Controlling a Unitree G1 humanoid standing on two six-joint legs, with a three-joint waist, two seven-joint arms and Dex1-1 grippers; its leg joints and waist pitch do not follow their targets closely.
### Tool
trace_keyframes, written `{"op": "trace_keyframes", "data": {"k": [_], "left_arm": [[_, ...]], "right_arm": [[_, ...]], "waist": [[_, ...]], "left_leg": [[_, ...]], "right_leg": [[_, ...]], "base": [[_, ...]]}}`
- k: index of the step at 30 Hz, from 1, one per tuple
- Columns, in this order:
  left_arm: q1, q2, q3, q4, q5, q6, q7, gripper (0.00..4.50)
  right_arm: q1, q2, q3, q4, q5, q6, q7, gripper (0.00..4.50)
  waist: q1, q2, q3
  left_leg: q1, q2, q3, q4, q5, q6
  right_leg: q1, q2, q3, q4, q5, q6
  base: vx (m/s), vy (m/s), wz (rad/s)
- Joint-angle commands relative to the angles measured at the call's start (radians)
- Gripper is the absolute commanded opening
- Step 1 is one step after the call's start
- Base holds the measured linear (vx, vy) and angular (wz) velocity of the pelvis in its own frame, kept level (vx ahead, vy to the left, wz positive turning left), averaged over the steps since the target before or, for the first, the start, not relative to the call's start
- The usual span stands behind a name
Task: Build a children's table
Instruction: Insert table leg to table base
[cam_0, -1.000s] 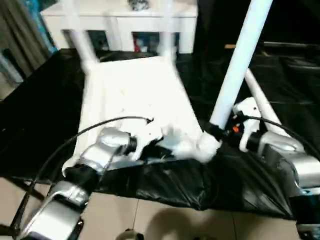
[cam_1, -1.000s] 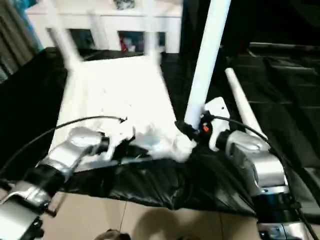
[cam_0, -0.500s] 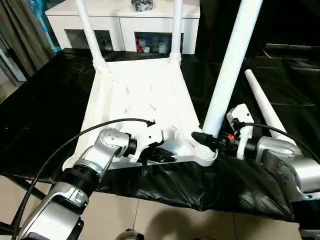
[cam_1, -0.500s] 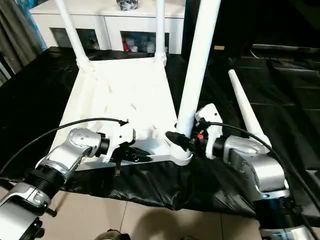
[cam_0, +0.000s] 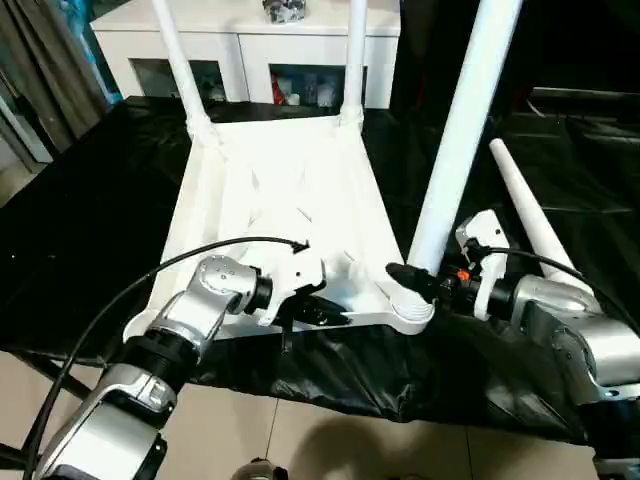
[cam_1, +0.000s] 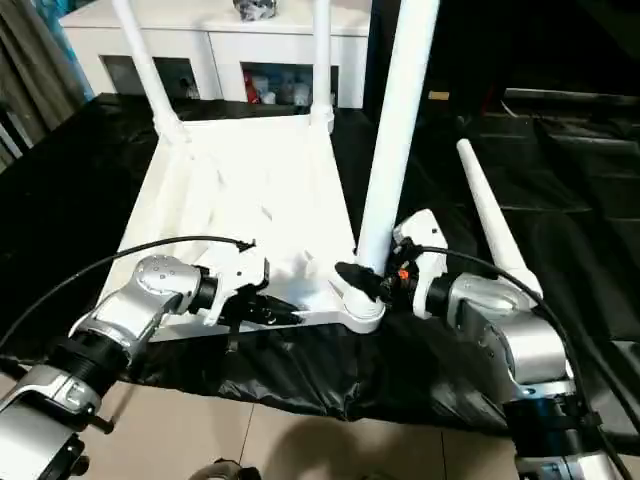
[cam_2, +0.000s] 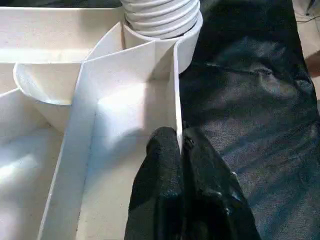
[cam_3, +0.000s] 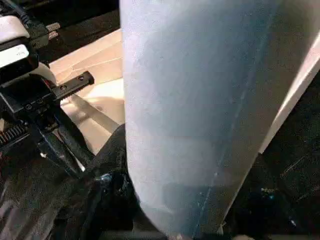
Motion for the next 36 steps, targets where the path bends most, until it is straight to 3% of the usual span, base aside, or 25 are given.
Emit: {"op": "trace_keyframes", "data": {"k": [1,8,12,13,15,21,22,25,30,33,35,36], "left_arm": [[-0.011,-0.009,0.005,0.003,-0.007,-0.003,-0.025,0.0],[-0.02,-0.025,0.017,0.022,0.0,-0.004,0.002,0.0],[-0.028,-0.036,0.026,0.037,0.004,-0.007,0.026,0.0],[-0.03,-0.039,0.027,0.04,0.006,-0.005,0.031,0.0],[-0.032,-0.042,0.028,0.044,0.007,-0.007,0.032,0.0],[-0.039,-0.045,0.028,0.054,0.016,-0.012,0.032,0.0],[-0.041,-0.046,0.028,0.057,0.018,-0.014,0.032,0.0],[-0.044,-0.046,0.028,0.065,0.021,-0.019,0.03,0.0],[-0.044,-0.043,0.028,0.069,0.024,-0.02,0.027,0.0],[-0.043,-0.038,0.028,0.067,0.026,-0.019,0.018,0.0],[-0.045,-0.033,0.027,0.067,0.027,-0.021,0.009,0.0],[-0.047,-0.031,0.027,0.067,0.027,-0.023,0.003,0.0]], "right_arm": [[0.02,0.01,0.009,0.018,0.008,0.019,0.002,1.89],[0.094,0.067,-0.056,0.025,0.057,-0.018,-0.022,1.89],[0.149,0.12,-0.09,0.051,0.063,-0.104,-0.047,1.89],[0.165,0.137,-0.103,0.059,0.067,-0.123,-0.058,1.89],[0.185,0.145,-0.101,0.069,0.052,-0.158,-0.064,1.89],[0.218,0.116,-0.033,0.026,-0.082,-0.238,-0.12,1.89],[0.218,0.11,-0.019,0.016,-0.103,-0.245,-0.125,1.89],[0.211,0.088,0.03,-0.01,-0.152,-0.246,-0.117,1.89],[0.186,0.074,0.072,-0.007,-0.157,-0.221,-0.092,1.89],[0.165,0.067,0.094,0.018,-0.162,-0.214,-0.067,1.89],[0.147,0.061,0.108,0.051,-0.165,-0.219,-0.036,1.89],[0.142,0.06,0.111,0.062,-0.161,-0.218,-0.024,1.89]], "waist": [[-0.006,-0.017,-0.067],[-0.005,-0.014,-0.065],[-0.009,-0.014,-0.059],[-0.009,-0.012,-0.056],[-0.013,-0.016,-0.054],[-0.017,-0.009,-0.053],[-0.02,-0.004,-0.05],[-0.026,-0.008,-0.044],[-0.043,-0.008,-0.036],[-0.046,-0.01,-0.04],[-0.048,-0.011,-0.039],[-0.049,-0.013,-0.033]], "left_leg": [[0.03,0.051,-0.028,-0.085,-0.329,-0.007],[0.031,0.052,-0.028,-0.088,-0.344,-0.006],[0.037,0.05,-0.032,-0.093,-0.404,-0.02],[0.049,0.05,-0.031,-0.093,-0.439,-0.024],[0.048,0.05,-0.038,-0.1,-0.456,-0.028],[0.051,0.053,-0.04,-0.111,-0.481,-0.04],[0.054,0.053,-0.041,-0.112,-0.503,-0.044],[0.061,0.049,-0.043,-0.111,-0.549,-0.047],[0.075,0.046,-0.052,-0.109,-0.62,-0.048],[0.067,0.05,-0.054,-0.12,-0.608,-0.046],[0.065,0.051,-0.052,-0.121,-0.61,-0.046],[0.063,0.051,-0.052,-0.123,-0.615,-0.043]], "right_leg": [[0.038,-0.06,0.042,-0.09,-0.373,-0.196],[0.035,-0.061,0.041,-0.095,-0.397,-0.188],[0.032,-0.065,0.039,-0.107,-0.496,-0.162],[0.023,-0.065,0.038,-0.119,-0.542,-0.15],[0.032,-0.069,0.034,-0.125,-0.581,-0.133],[0.031,-0.064,0.034,-0.126,-0.56,-0.126],[0.029,-0.063,0.033,-0.13,-0.567,-0.123],[0.023,-0.064,0.032,-0.139,-0.622,-0.108],[0.019,-0.065,0.019,-0.157,-0.718,-0.071],[0.027,-0.065,0.023,-0.15,-0.643,-0.089],[0.026,-0.066,0.027,-0.146,-0.621,-0.106],[0.024,-0.066,0.028,-0.147,-0.63,-0.107]], "base": [[0.0,0.0,0.0],[0.0,0.0,0.0],[0.0,0.0,0.0],[0.0,0.0,0.0],[0.0,0.0,0.0],[0.0,0.0,0.0],[0.0,0.0,0.0],[0.0,0.0,0.0],[0.0,0.0,0.0],[0.0,0.0,0.0],[0.0,0.0,0.0],[0.0,0.0,0.0]]}}
